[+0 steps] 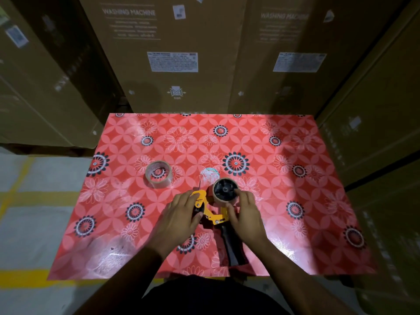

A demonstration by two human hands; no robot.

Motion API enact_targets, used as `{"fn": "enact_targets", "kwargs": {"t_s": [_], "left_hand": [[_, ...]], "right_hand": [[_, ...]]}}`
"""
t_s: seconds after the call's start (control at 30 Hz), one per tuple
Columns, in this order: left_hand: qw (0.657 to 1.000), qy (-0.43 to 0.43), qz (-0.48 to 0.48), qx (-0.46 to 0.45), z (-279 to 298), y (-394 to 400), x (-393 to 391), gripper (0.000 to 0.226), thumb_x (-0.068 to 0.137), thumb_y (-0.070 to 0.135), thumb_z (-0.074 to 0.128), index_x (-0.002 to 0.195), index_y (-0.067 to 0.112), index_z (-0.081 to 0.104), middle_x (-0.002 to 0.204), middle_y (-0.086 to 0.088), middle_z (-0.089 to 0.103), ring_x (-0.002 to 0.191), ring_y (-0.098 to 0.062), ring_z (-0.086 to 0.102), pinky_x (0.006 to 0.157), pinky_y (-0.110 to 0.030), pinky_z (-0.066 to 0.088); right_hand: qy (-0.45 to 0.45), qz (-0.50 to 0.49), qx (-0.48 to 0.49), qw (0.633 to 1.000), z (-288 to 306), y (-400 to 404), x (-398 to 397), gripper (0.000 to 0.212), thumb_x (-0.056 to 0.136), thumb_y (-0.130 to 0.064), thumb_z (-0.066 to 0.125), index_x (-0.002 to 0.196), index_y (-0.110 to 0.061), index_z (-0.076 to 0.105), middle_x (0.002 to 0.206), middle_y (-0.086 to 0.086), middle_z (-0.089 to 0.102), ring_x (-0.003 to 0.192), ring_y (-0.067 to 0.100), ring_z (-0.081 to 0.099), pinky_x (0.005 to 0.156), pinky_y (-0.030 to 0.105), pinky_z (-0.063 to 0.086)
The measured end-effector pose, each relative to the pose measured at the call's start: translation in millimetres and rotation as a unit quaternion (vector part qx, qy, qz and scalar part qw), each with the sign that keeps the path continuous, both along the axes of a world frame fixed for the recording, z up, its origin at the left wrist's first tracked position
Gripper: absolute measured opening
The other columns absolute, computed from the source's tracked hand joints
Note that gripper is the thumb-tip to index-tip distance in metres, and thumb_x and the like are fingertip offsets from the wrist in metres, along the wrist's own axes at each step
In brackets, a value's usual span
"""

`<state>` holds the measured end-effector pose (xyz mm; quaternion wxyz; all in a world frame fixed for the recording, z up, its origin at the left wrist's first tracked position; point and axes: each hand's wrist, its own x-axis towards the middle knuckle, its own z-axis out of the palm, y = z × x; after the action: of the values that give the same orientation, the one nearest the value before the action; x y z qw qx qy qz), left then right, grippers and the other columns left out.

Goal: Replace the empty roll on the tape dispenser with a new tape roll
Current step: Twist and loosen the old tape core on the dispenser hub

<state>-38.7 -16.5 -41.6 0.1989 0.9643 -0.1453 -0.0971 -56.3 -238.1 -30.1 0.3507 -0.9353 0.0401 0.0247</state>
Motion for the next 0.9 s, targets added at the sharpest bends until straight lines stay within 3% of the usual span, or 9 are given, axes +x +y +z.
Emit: {"fn": "enact_targets", "kwargs": {"t_s": [0.07, 0.17, 0.23, 0.33, 0.5, 0.57, 0.73, 0.83, 0.9], "left_hand": [[1.0, 0.001, -0.018, 0.008, 4.8, -8.7, 12.9, 0.057, 0.1, 0.049, 0.041, 0.151, 0.028, 0.029, 0.157, 0.002, 0.031, 0.141, -0.017, 0.027, 0.11, -0.046, 0.038], [0.999, -0.001, -0.028, 0.029, 10.5, -25.1, 32.4, 0.052, 0.101, 0.045, 0.042, 0.148, 0.023, 0.037, 0.159, 0.0, 0.031, 0.143, -0.02, 0.027, 0.112, -0.044, 0.032], [0.999, 0.013, -0.026, 0.028, 12.3, -35.9, 44.6, 0.048, 0.102, 0.043, 0.042, 0.145, 0.022, 0.042, 0.155, 0.001, 0.039, 0.141, -0.019, 0.028, 0.112, -0.042, 0.028], [0.998, 0.049, -0.016, 0.027, 16.2, -50.8, 59.3, 0.039, 0.103, 0.041, 0.044, 0.135, 0.021, 0.053, 0.138, -0.001, 0.055, 0.134, -0.021, 0.033, 0.107, -0.041, 0.03], [0.992, 0.106, 0.074, -0.001, 15.2, -69.3, 74.6, 0.032, 0.101, 0.039, 0.048, 0.114, 0.017, 0.068, 0.11, -0.004, 0.064, 0.118, -0.024, 0.044, 0.097, -0.039, 0.03], [0.988, 0.108, 0.112, -0.011, 7.8, -73.1, 78.6, 0.03, 0.098, 0.041, 0.053, 0.102, 0.018, 0.073, 0.098, -0.001, 0.068, 0.111, -0.022, 0.05, 0.096, -0.039, 0.028], [0.982, 0.033, 0.178, -0.053, -1.6, -79.4, 76.0, 0.016, 0.083, 0.032, 0.07, 0.079, 0.017, 0.072, 0.084, 0.003, 0.066, 0.099, -0.017, 0.054, 0.1, -0.037, 0.024], [0.977, -0.009, 0.196, -0.077, -5.3, -80.8, 70.8, 0.015, 0.079, 0.029, 0.075, 0.085, 0.015, 0.075, 0.092, 0.0, 0.068, 0.104, -0.02, 0.054, 0.1, -0.035, 0.023], [0.984, -0.012, 0.165, -0.069, -2.7, -78.6, 68.3, 0.02, 0.087, 0.032, 0.069, 0.091, 0.013, 0.072, 0.093, -0.005, 0.067, 0.104, -0.025, 0.056, 0.099, -0.038, 0.027]], "right_hand": [[0.015, -0.065, 0.008, 0.998, -3.3, -6.6, 17.1, 0.046, 0.1, -0.026, 0.055, 0.14, -0.005, 0.047, 0.131, 0.013, 0.049, 0.106, 0.027, 0.061, 0.085, 0.032, 0.051], [0.068, -0.079, 0.002, 0.995, -9.7, -13.5, 42.4, 0.041, 0.1, -0.026, 0.056, 0.131, 0.0, 0.057, 0.123, 0.02, 0.063, 0.108, 0.033, 0.062, 0.088, 0.035, 0.049], [0.095, -0.07, 0.002, 0.993, -12.1, -14.8, 54.1, 0.034, 0.099, -0.027, 0.056, 0.119, -0.001, 0.064, 0.109, 0.018, 0.071, 0.098, 0.032, 0.066, 0.076, 0.031, 0.049], [0.126, -0.068, 0.001, 0.99, -11.7, -15.6, 66.5, 0.032, 0.099, -0.026, 0.057, 0.117, -0.002, 0.067, 0.103, 0.017, 0.073, 0.095, 0.032, 0.068, 0.07, 0.024, 0.042], [0.155, -0.089, -0.002, 0.984, -11.1, -13.0, 79.9, 0.027, 0.095, -0.024, 0.062, 0.111, -0.005, 0.072, 0.101, 0.016, 0.075, 0.092, 0.03, 0.071, 0.078, 0.031, 0.055], [0.159, -0.091, -0.018, 0.983, -10.4, -11.9, 83.5, 0.022, 0.093, -0.021, 0.063, 0.104, -0.004, 0.073, 0.095, 0.017, 0.075, 0.082, 0.028, 0.068, 0.072, 0.03, 0.054], [0.161, -0.115, -0.045, 0.979, -4.5, -8.9, 88.3, 0.014, 0.086, -0.015, 0.069, 0.09, -0.004, 0.076, 0.084, 0.015, 0.074, 0.065, 0.022, 0.057, 0.055, 0.022, 0.04], [0.159, -0.12, -0.046, 0.979, -0.7, -8.2, 88.5, 0.015, 0.082, -0.014, 0.072, 0.093, -0.007, 0.078, 0.086, 0.014, 0.076, 0.073, 0.026, 0.067, 0.059, 0.024, 0.046], [0.156, -0.12, -0.035, 0.98, -1.8, -9.0, 86.2, 0.019, 0.084, -0.017, 0.072, 0.101, -0.009, 0.078, 0.092, 0.013, 0.077, 0.084, 0.027, 0.072, 0.067, 0.027, 0.053]]}}
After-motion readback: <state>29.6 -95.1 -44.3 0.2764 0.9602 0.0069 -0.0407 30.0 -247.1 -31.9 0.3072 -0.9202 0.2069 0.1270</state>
